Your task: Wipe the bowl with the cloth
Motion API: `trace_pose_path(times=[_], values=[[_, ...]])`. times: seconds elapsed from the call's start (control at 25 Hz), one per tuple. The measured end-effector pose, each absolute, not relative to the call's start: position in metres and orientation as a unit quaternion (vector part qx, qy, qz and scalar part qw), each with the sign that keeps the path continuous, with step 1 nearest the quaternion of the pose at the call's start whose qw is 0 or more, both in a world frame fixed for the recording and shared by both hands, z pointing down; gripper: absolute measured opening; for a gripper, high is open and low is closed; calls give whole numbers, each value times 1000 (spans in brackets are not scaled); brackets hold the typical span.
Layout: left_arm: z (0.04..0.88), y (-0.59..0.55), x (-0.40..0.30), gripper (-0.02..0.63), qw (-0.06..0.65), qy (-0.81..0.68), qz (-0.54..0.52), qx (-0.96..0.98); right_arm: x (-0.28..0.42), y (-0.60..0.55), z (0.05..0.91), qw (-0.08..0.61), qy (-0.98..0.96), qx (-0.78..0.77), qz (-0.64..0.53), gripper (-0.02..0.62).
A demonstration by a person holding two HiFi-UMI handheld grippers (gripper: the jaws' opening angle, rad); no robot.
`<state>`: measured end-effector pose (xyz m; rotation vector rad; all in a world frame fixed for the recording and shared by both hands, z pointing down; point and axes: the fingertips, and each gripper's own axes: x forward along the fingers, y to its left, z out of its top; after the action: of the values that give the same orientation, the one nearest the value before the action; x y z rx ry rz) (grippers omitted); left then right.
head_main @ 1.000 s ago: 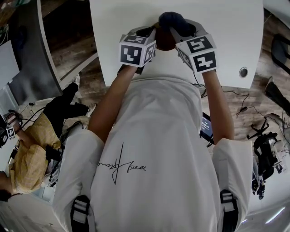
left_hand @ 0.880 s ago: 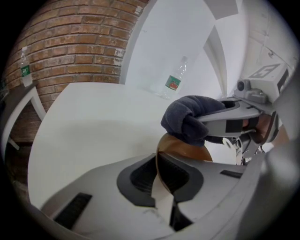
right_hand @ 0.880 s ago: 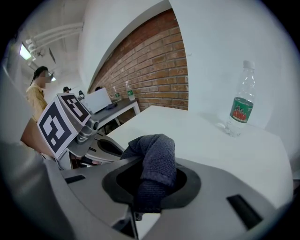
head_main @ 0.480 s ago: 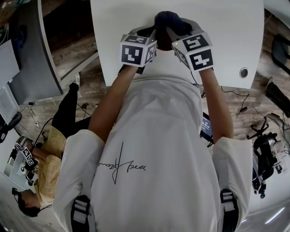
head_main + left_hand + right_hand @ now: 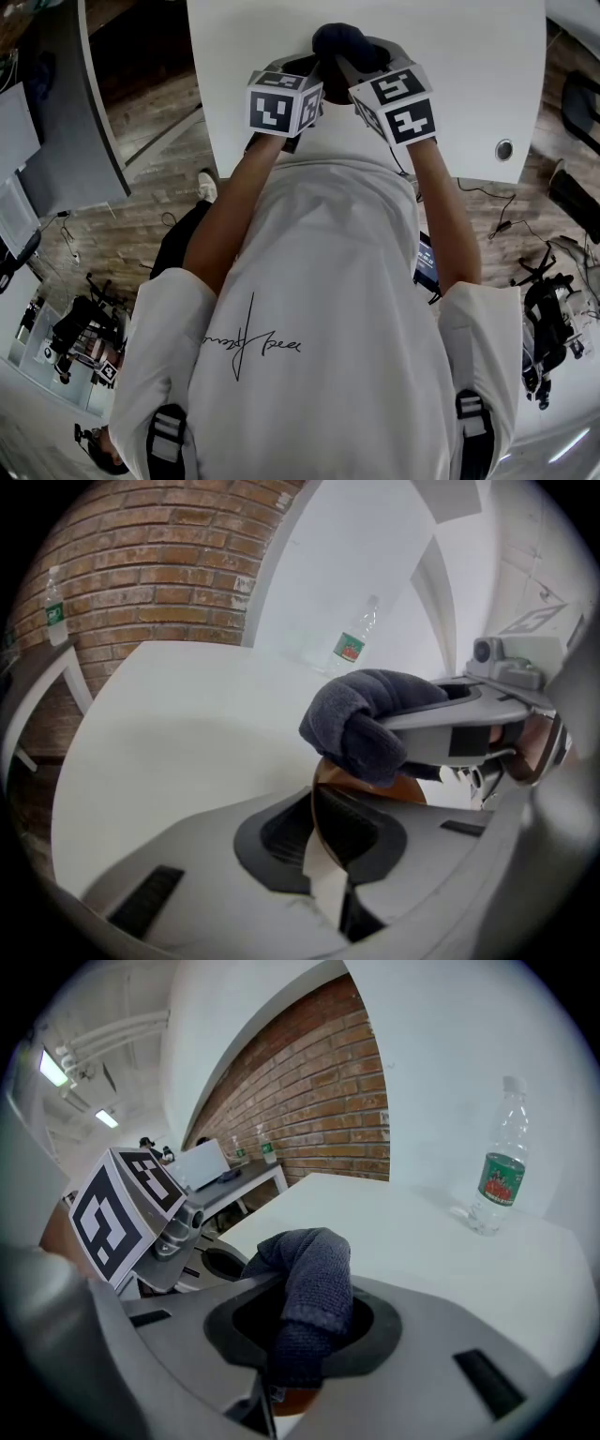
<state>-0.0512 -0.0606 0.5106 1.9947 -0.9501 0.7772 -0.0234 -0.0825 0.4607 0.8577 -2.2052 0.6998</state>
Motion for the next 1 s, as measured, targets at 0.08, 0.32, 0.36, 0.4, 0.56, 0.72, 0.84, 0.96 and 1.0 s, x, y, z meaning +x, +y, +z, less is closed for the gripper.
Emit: trace_pose_path(times=[0.08,0.32,0.36,0.4,0.56,0.72,0.84,0.96,1.0], values=[[511,-60,-51,12,392,-375,303,784,-22,-82,461,331,-844,326,267,72],[511,-60,-48,12,391,-374,302,785,-13,-84,464,332,-840,330,274,71],[511,-61,-49,12,392,-374,302,785,-13,-84,464,332,-839,331,275,72],[511,-61,-51,12,393,-374,301,784,-14,-84,464,332,-839,331,276,72],[511,-62,-51,12,392,-374,302,785,-13,-86,463,333,-839,333,273,72],[511,-61,-49,12,381,-375,306,788,-9,-84,464,332,-837,335,277,72],[510,-62,-50,14,384,-377,303,787,-7,-85,463,333,-836,337,277,72],[510,-63,-50,14,387,-377,301,786,-5,-86,463,333,-835,338,278,72],[510,-63,-50,14,387,-378,301,785,-4,-86,463,333,-834,339,279,72]])
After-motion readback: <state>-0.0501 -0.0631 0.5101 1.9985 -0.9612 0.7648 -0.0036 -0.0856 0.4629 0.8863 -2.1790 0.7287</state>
